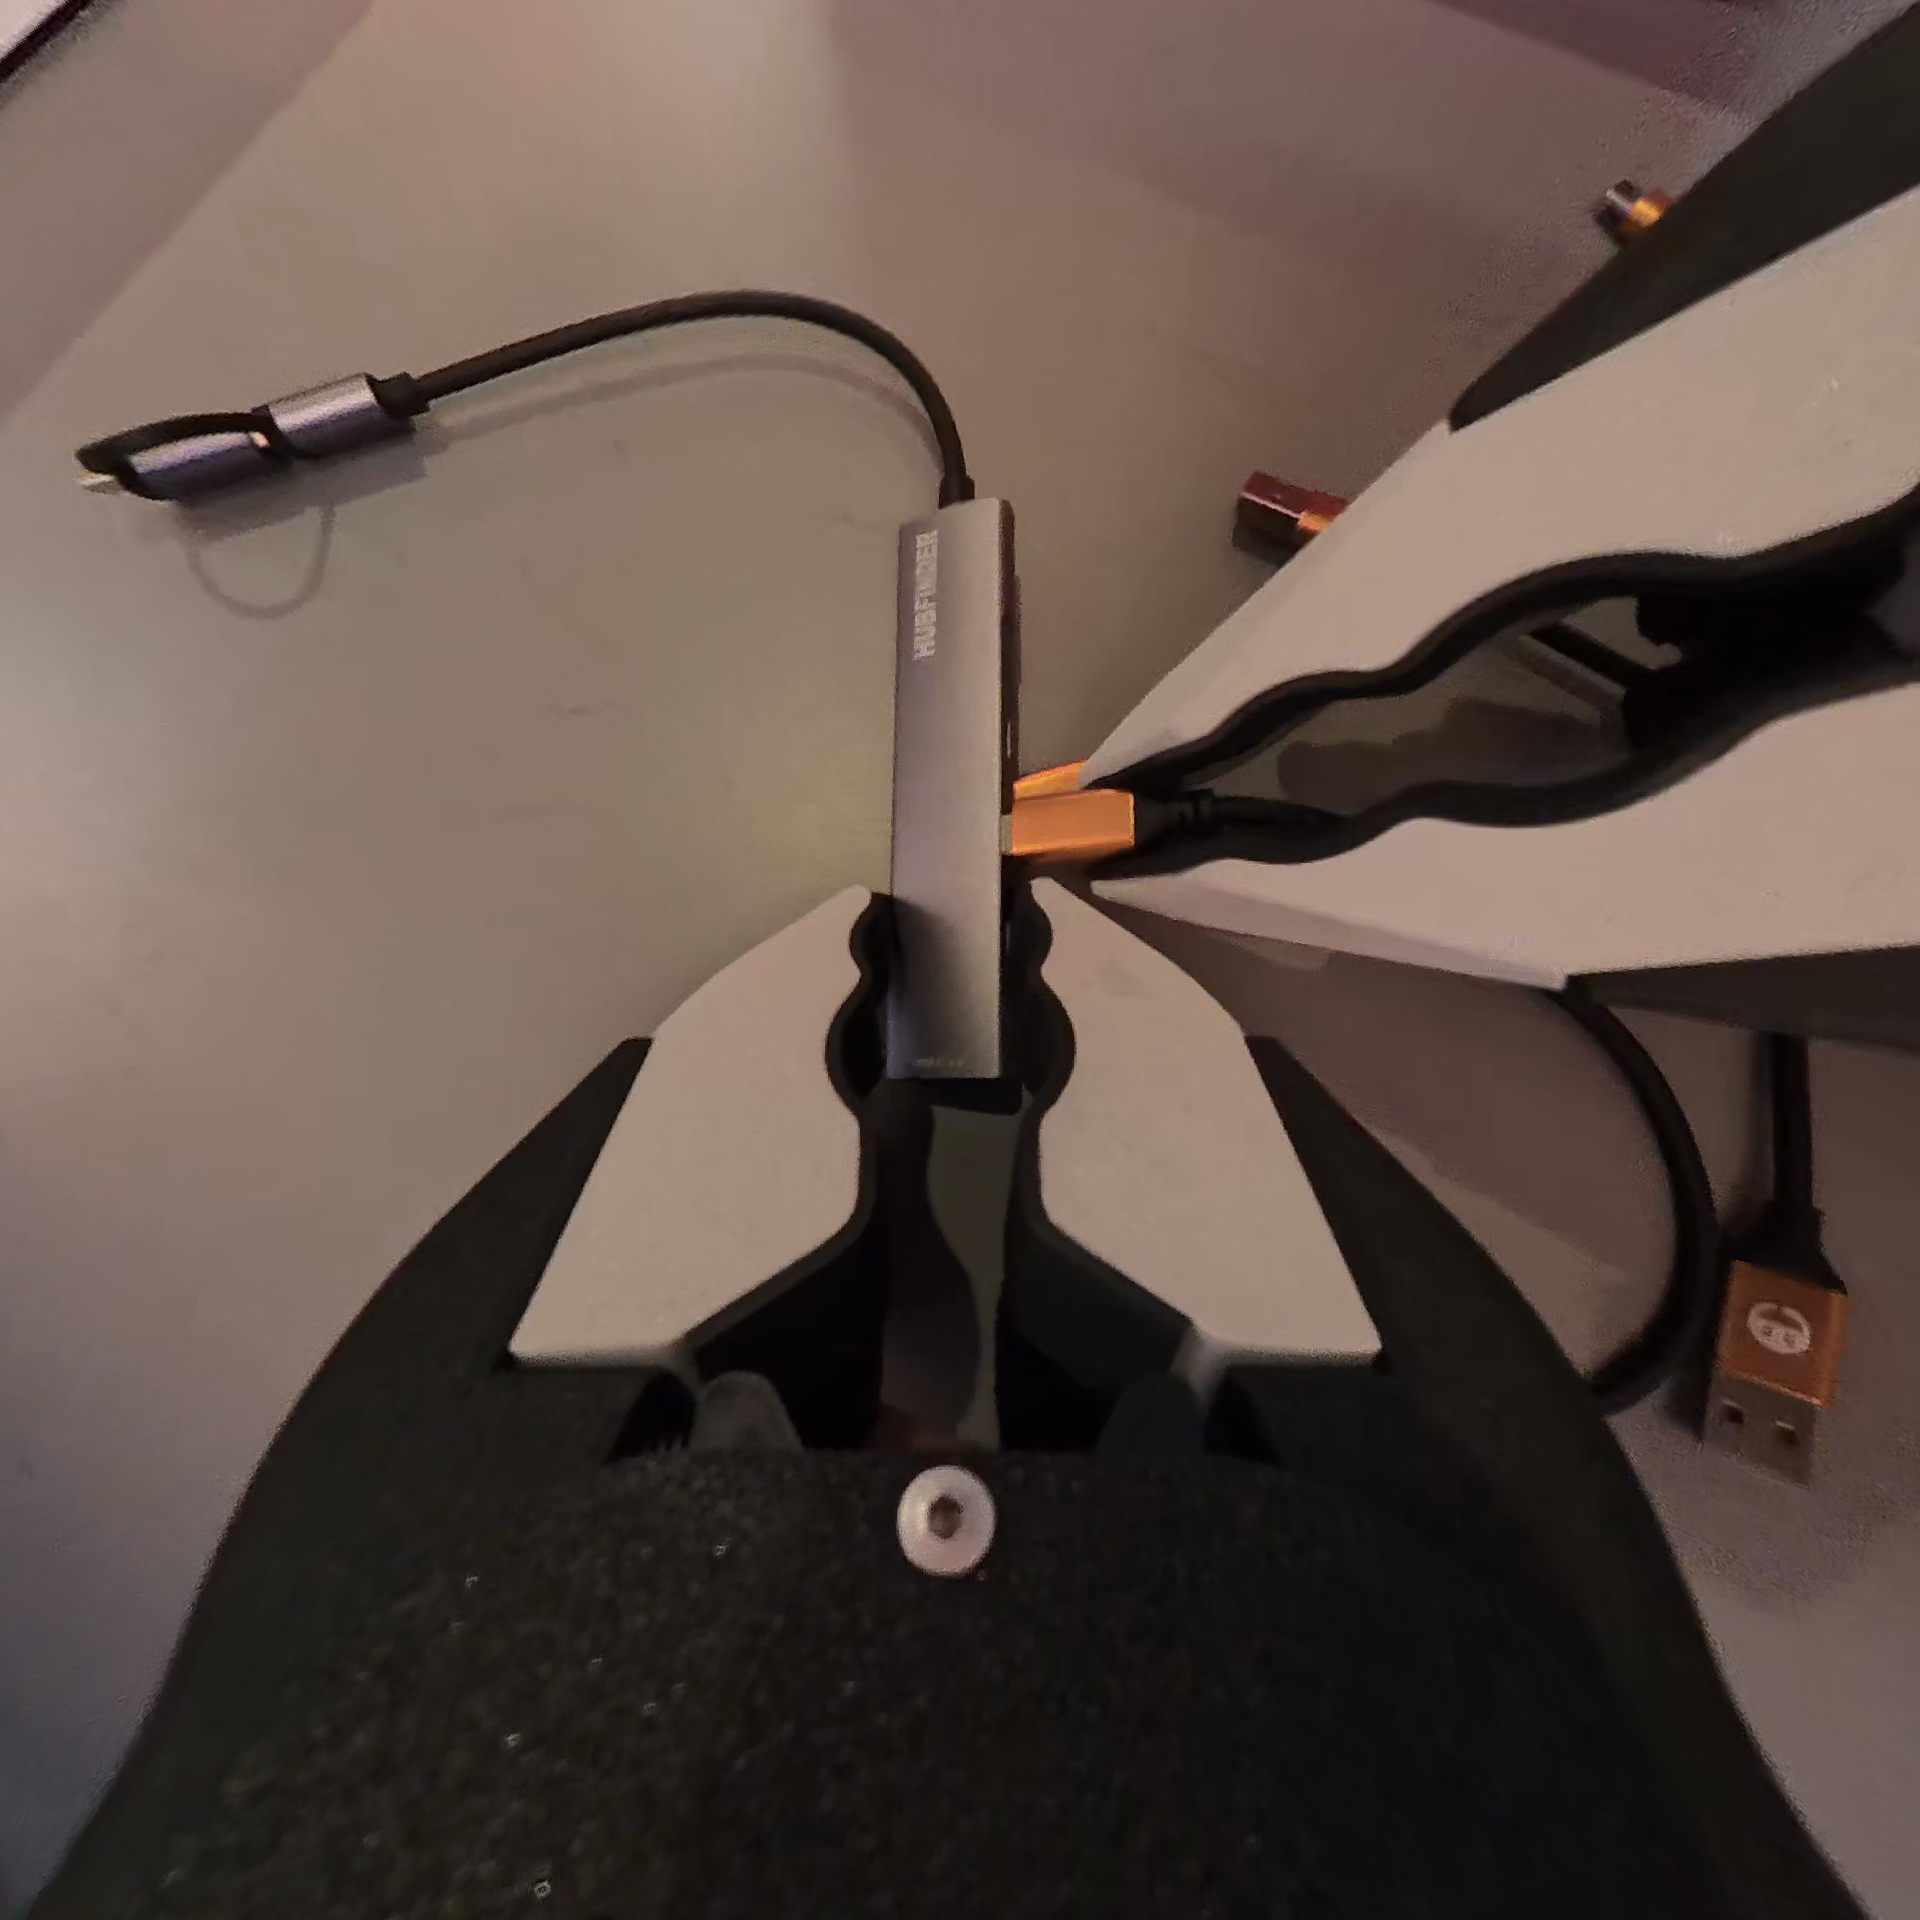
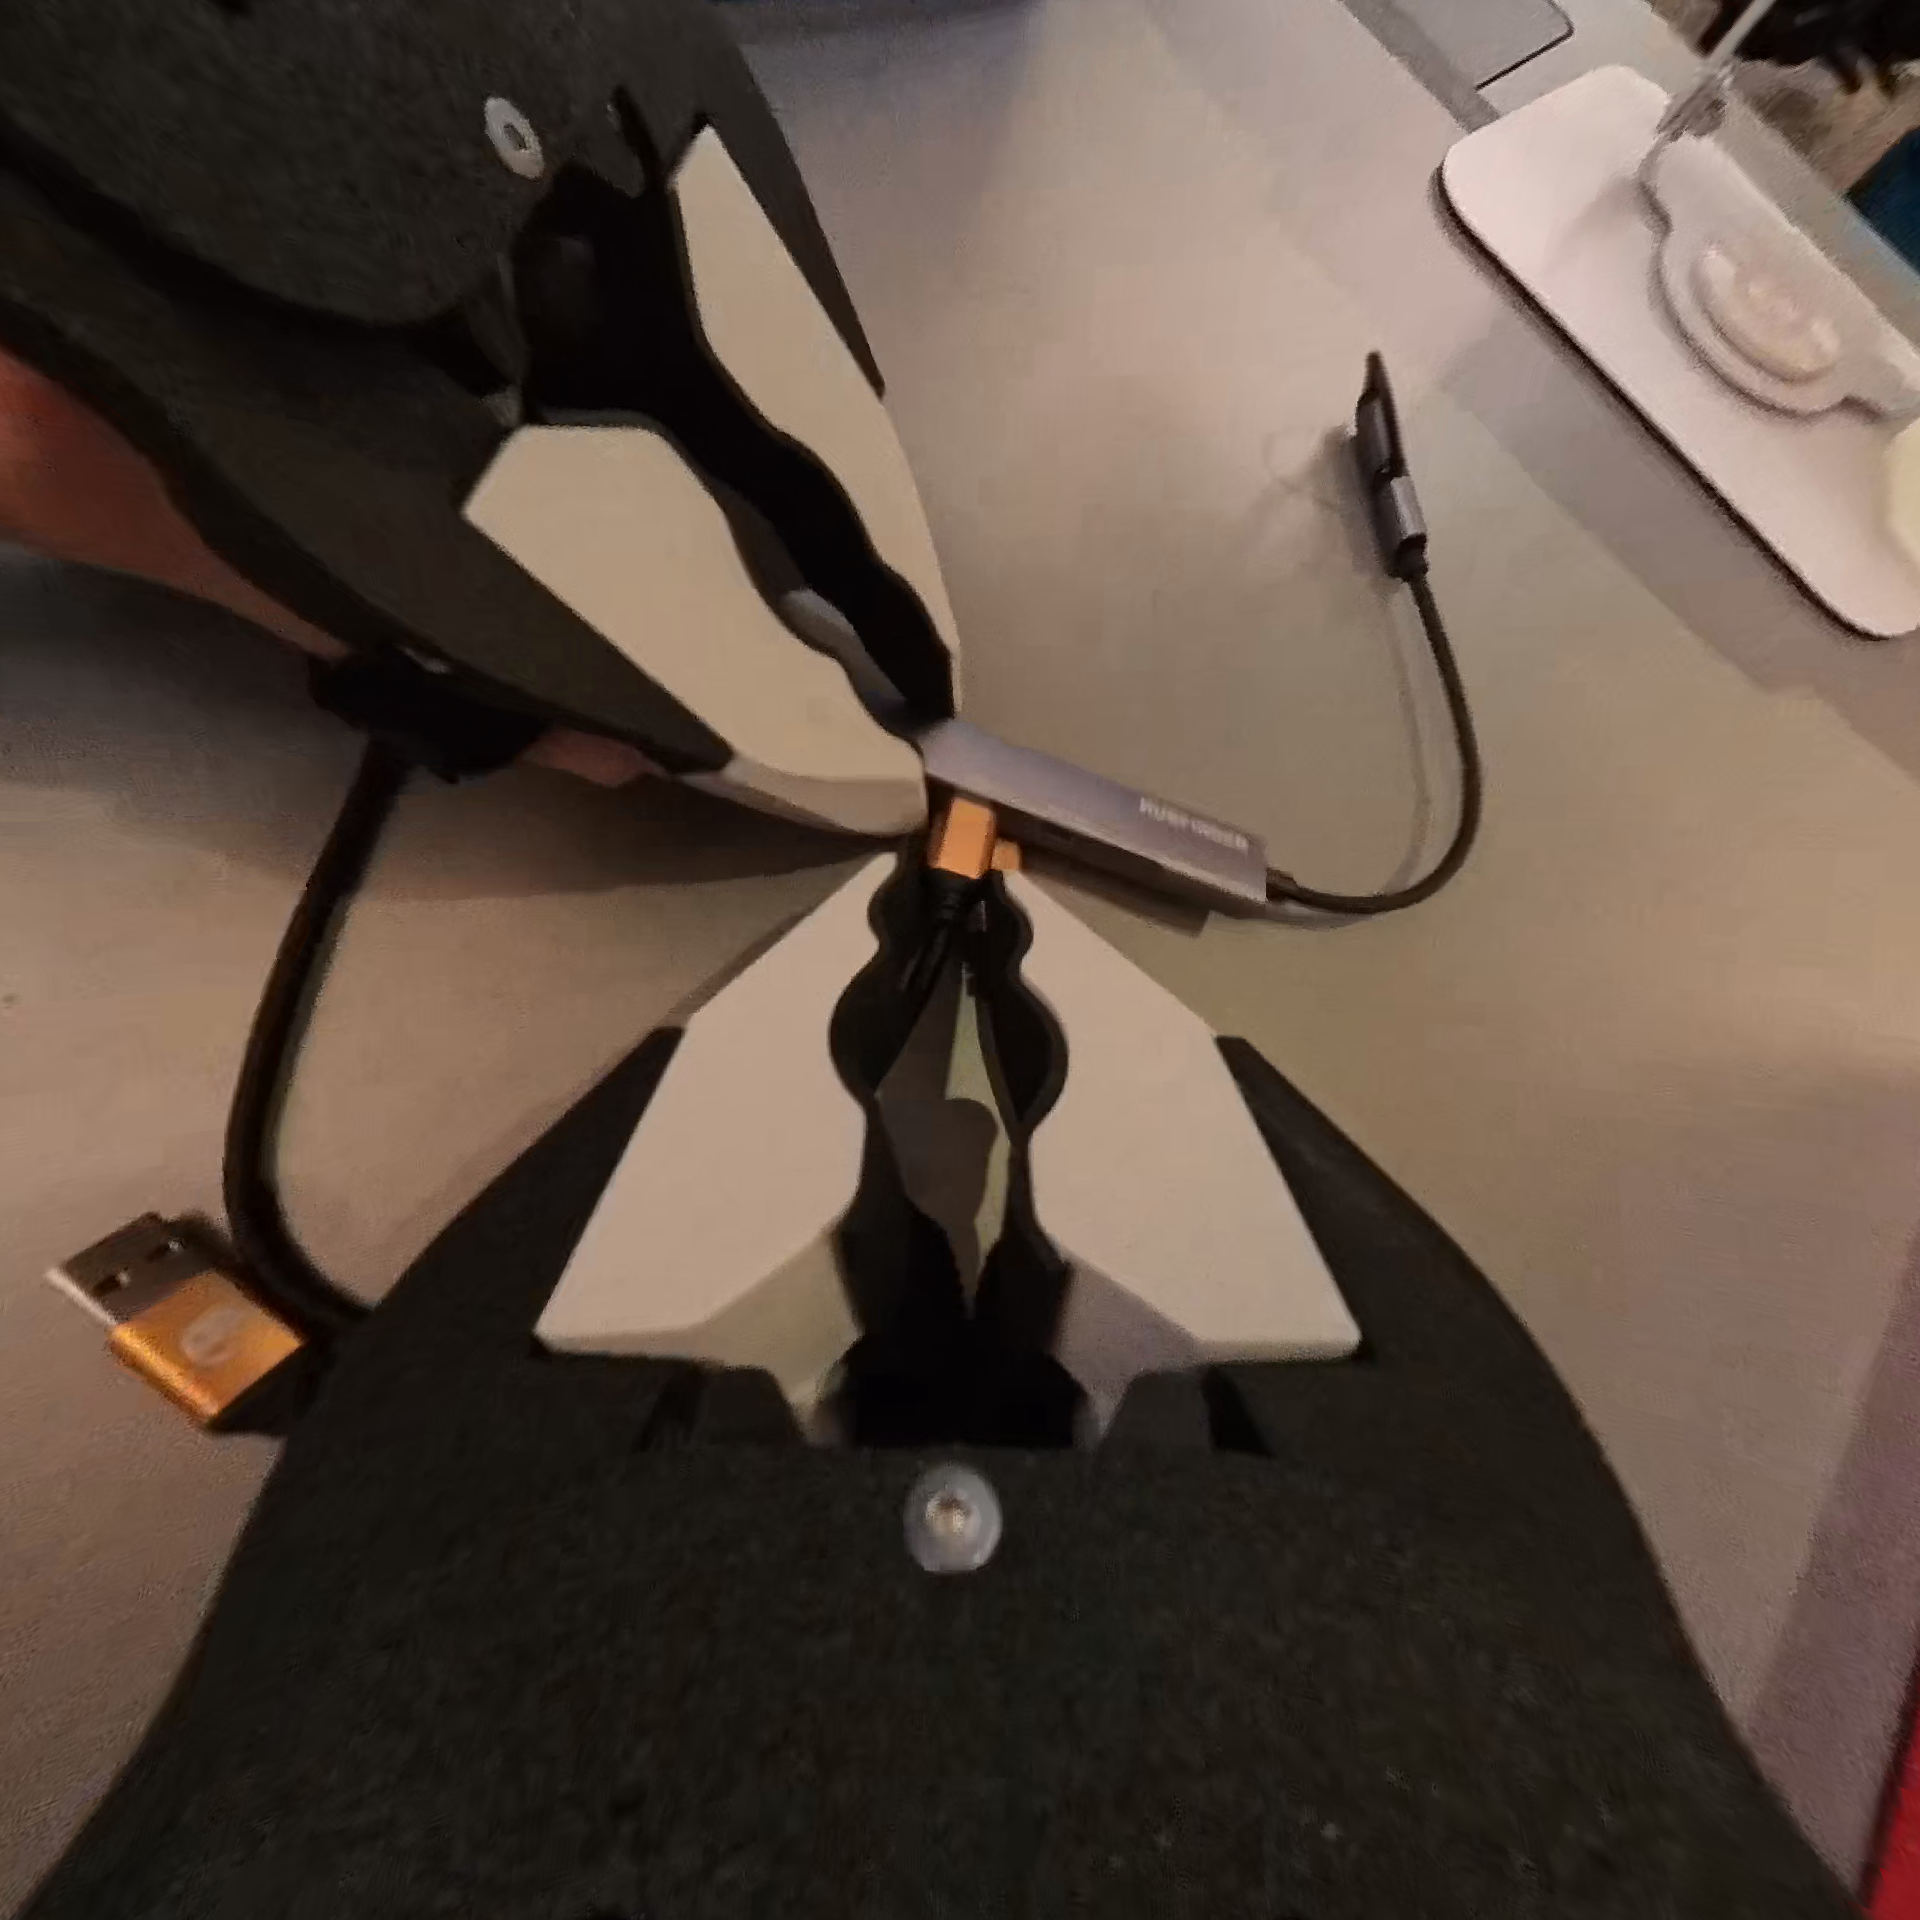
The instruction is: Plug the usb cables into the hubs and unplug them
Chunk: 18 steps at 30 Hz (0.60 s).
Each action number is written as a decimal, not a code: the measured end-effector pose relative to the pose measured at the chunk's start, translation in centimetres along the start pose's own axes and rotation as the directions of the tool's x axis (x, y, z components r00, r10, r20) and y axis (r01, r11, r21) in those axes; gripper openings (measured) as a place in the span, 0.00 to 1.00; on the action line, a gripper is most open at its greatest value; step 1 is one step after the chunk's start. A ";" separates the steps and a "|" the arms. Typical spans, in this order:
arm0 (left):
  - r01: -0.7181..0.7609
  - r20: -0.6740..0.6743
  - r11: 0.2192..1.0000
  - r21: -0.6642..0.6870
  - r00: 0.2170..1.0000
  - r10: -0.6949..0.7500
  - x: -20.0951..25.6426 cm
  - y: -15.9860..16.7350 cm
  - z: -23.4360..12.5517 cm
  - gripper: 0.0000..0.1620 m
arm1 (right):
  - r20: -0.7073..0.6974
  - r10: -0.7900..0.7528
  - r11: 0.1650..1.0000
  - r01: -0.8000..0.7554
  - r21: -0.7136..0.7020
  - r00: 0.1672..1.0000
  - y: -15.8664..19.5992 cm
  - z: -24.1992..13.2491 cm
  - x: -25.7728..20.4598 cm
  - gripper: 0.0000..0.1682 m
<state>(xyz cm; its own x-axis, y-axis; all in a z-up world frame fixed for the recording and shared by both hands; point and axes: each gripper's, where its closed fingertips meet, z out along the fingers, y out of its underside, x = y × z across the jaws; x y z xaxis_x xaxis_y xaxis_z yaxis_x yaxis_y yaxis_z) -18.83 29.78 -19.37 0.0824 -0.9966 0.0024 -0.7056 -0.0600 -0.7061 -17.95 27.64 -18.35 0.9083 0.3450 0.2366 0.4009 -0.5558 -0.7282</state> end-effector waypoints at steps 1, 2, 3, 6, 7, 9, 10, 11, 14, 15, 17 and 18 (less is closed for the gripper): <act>0.022 0.028 1.000 -0.002 0.999 -0.022 -0.7 0.2 -0.2 0.13 | 0.030 0.037 0.999 -0.038 0.028 0.999 -0.1 -0.4 0.4 0.05; 0.072 0.080 0.997 -0.002 0.994 -0.072 -2.5 0.7 -0.7 0.13 | -0.013 0.061 0.997 -0.060 0.044 0.998 0.0 -1.3 2.2 0.06; 0.111 0.118 0.994 0.003 0.987 -0.111 -4.3 1.3 -1.4 0.13 | -0.025 0.090 0.994 -0.088 0.072 0.996 -0.1 -2.0 3.4 0.05; 0.059 0.062 0.998 0.002 0.996 -0.059 -3.7 1.6 -1.7 0.13 | 0.133 0.120 0.988 -0.131 0.076 0.984 -0.9 -1.6 0.8 0.06; 0.051 0.056 0.999 0.001 0.997 -0.051 -3.2 1.5 -1.5 0.13 | 0.116 0.060 0.995 -0.069 0.072 0.991 -0.8 -1.4 0.5 0.06; 0.069 0.073 0.998 0.003 0.995 -0.069 -3.6 1.4 -1.4 0.13 | 0.134 0.069 0.994 -0.079 0.073 0.989 -0.9 -1.6 0.3 0.06; 0.078 0.082 0.997 0.004 0.994 -0.078 -3.8 1.4 -1.4 0.13 | 0.152 0.097 0.990 -0.111 0.085 0.984 -1.2 -1.9 0.4 0.06; 0.079 0.083 0.997 0.003 0.993 -0.079 -4.0 1.3 -1.4 0.13 | 0.153 0.111 0.988 -0.126 0.093 0.982 -1.6 -2.2 0.8 0.05; 0.071 0.075 0.997 0.005 0.995 -0.071 -3.9 1.3 -1.3 0.13 | 0.131 0.086 0.982 -0.106 0.159 0.988 -3.7 -4.9 2.6 0.06; 0.070 0.075 0.998 0.006 0.995 -0.071 -3.9 1.3 -1.4 0.13 | 0.112 0.070 0.975 -0.091 0.202 0.991 -4.9 -6.5 3.8 0.06; 0.066 0.070 0.998 0.006 0.995 -0.066 -3.9 1.3 -1.4 0.13 | 0.011 0.054 0.955 -0.055 0.290 0.998 -7.6 -10.4 7.7 0.06; 0.063 0.067 0.998 0.005 0.996 -0.063 -3.9 1.3 -1.4 0.13 | -0.073 0.043 0.946 -0.017 0.324 0.996 -8.8 -12.6 10.4 0.06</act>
<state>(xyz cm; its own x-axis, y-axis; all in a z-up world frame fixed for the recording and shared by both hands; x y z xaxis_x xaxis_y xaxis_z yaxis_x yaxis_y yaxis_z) -21.01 33.47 -19.32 0.1741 -0.9847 -0.0009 -0.6952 -0.1223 -0.7084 -10.52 26.59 -1.38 0.9309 0.2650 0.2512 0.3247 -0.2864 -0.9014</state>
